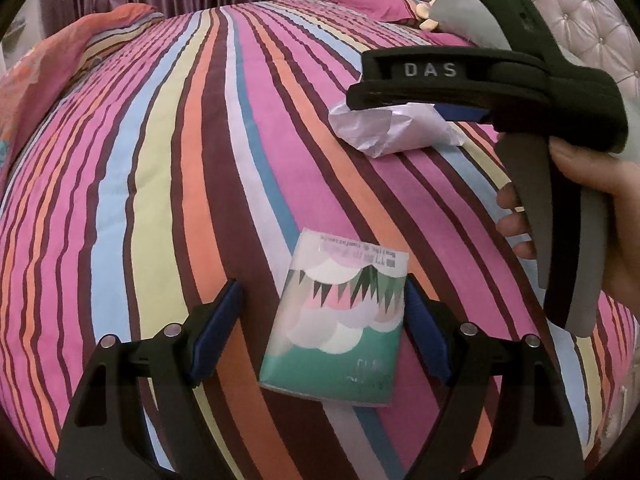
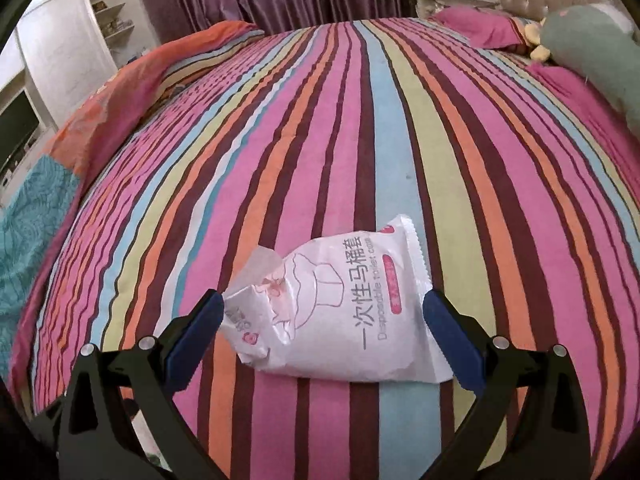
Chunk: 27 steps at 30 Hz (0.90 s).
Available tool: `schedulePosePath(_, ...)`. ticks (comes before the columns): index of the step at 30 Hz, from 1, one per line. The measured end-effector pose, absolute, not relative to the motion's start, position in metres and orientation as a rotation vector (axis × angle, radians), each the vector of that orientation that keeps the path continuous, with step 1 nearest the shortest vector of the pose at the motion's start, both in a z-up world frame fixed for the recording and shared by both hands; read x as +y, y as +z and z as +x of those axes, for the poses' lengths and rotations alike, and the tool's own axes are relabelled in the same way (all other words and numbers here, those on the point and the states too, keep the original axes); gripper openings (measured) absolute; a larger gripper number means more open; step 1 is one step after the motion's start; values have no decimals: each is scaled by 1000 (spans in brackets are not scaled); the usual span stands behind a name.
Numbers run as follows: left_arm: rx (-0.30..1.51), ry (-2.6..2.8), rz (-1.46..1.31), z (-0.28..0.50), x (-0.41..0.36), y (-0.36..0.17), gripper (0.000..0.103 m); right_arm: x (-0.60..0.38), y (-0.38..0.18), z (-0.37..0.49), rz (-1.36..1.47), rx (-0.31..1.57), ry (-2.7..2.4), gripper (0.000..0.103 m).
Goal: Collect trash
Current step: 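Grasp the teal tissue box with the left tool while the right tool grasps the white packet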
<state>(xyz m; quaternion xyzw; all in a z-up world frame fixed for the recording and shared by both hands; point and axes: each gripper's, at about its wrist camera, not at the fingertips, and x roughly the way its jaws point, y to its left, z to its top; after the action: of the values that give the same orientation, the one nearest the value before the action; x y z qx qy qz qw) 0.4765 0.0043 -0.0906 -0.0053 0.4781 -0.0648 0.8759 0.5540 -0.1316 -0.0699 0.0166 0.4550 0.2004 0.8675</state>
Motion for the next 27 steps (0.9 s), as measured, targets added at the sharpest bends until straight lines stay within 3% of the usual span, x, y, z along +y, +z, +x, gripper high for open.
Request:
schedulePosePath(7, 967, -98, 65, 472, -7, -95, 76, -117, -79, 560, -33, 1000, 389, 95)
schedulePosePath(13, 949, -39, 36, 472, 0, -91, 50, -113, -87, 560, -33, 1018, 374, 95)
schedulePosePath(16, 951, -39, 11, 473, 5, -89, 50, -112, -85, 555, -55, 1010, 367, 83)
schedulePosePath(18, 952, -35, 4, 472, 5, -88, 50, -113, -81, 549, -59, 1002, 365, 66)
schedulePosePath(20, 956, -31, -20, 472, 8, -87, 49, -115, -77, 545, -61, 995, 365, 60)
schedulePosePath(27, 958, -41, -71, 458, 12, -79, 49, -132, -61, 520, -7, 945, 354, 57)
